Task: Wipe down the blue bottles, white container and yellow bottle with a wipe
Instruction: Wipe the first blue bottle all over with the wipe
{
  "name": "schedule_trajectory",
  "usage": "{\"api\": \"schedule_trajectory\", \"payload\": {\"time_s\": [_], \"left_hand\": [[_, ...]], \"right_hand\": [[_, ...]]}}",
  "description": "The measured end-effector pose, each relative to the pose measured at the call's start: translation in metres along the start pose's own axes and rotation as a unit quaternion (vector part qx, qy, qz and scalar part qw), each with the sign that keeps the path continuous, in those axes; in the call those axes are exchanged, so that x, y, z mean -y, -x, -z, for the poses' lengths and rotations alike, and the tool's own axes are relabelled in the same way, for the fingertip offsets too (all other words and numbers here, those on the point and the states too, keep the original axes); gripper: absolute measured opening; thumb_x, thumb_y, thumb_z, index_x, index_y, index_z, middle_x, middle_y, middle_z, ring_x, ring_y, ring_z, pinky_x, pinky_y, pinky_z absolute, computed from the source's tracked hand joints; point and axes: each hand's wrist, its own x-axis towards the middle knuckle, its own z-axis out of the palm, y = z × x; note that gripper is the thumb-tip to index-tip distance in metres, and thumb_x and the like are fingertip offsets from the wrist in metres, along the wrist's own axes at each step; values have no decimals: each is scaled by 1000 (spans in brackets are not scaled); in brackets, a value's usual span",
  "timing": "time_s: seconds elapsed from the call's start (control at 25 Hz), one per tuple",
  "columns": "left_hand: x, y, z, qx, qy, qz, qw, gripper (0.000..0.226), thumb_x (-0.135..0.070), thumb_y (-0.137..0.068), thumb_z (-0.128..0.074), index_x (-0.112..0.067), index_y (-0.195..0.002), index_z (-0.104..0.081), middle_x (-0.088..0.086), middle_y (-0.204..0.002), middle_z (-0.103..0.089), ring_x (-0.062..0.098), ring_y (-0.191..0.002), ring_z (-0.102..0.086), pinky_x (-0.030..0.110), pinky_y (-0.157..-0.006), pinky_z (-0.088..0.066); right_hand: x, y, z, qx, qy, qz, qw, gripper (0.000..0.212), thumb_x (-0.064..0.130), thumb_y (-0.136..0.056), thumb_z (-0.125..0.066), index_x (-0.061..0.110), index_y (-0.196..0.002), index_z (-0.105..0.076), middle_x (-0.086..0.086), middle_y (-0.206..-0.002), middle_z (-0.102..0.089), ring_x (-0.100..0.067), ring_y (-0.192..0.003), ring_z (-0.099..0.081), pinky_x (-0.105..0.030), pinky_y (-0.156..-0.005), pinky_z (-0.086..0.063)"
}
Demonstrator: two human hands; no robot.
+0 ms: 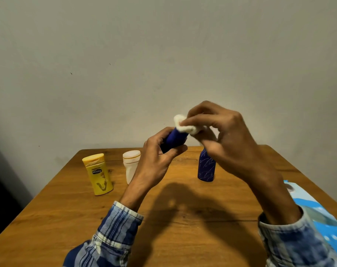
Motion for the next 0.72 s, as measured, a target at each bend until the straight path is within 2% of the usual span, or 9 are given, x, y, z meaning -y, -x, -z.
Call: {"api": "schedule_trajectory", "payload": {"time_s": [0.08, 0.12, 0.24, 0.28, 0.4, 0.48, 0.6, 0.64, 0.72], "left_hand": [[1, 0, 2, -7, 8, 1, 1000, 39, -20, -91, -75, -29, -126, -61, -2, -120, -68, 21, -111, -65, 54, -95, -57], [1, 0, 3, -7, 10, -2, 1000, 38, -23, -90, -75, -28, -125, -62, -1, -118, -69, 22, -111, -65, 55, -95, -57], [-2, -2, 3, -8, 2, -1, 1000, 45, -35, -85, -71, -25, -128, -63, -2, -119, -69, 21, -111, -65, 54, -95, -57], [-2, -2, 3, -9, -2, 0, 1000, 47, -35, -85, -71, -24, -129, -63, -1, -120, -69, 20, -113, -65, 53, -95, -57], [1, -1, 4, -13, 14, 5, 1000, 42, -24, -90, -74, -28, -130, -62, -1, -122, -68, 20, -115, -64, 52, -95, -58], [1, -2, 6, -13, 20, 9, 1000, 39, -17, -92, -74, -25, -128, -62, 1, -120, -68, 20, -112, -65, 46, -93, -60], [-4, -3, 5, 2, 15, -4, 1000, 33, -17, -93, -72, -19, -125, -64, 4, -119, -69, 21, -109, -65, 29, -89, -59], [-5, -2, 5, 5, 13, -6, 1000, 32, -17, -93, -72, -20, -125, -64, 4, -119, -68, 21, -109, -65, 26, -88, -59], [-6, -1, 5, 4, 24, -1, 1000, 34, -15, -93, -72, -24, -125, -62, 5, -119, -67, 21, -109, -65, 22, -86, -58]], "right_hand": [[2, 0, 2, 78, 3, 13, 997, 27, -4, -84, -73, 11, -106, -77, 2, -106, -66, -10, -97, -63, -17, -83, -52], [1, -1, 6, 81, -5, 5, 997, 26, -4, -84, -73, 12, -105, -77, 3, -104, -67, -9, -95, -63, -20, -82, -53], [0, -2, 8, -47, -14, -12, 999, 25, -2, -86, -73, 11, -107, -76, 1, -102, -66, -8, -94, -62, -16, -80, -52], [3, -3, 4, -61, -6, -11, 998, 27, -3, -86, -72, 10, -109, -76, 0, -103, -66, -8, -94, -62, -15, -80, -52], [8, 0, -10, 21, 24, 11, 999, 30, -5, -85, -72, 10, -111, -74, 0, -107, -63, -10, -97, -61, -15, -83, -52], [4, -1, -5, 25, -4, 8, 1000, 28, -5, -84, -73, 11, -108, -75, 1, -105, -65, -7, -95, -61, -12, -82, -50], [-2, -3, 0, -90, -2, -18, 996, 27, -6, -85, -72, 9, -108, -76, -2, -102, -66, -6, -92, -60, -12, -80, -50], [0, -3, -3, -90, 7, -17, 996, 28, -6, -85, -72, 9, -109, -75, -3, -103, -65, -7, -93, -59, -14, -81, -51], [3, 0, -10, -30, 26, 5, 999, 31, -6, -85, -71, 9, -112, -74, -3, -106, -64, -9, -95, -59, -14, -82, -51]]}}
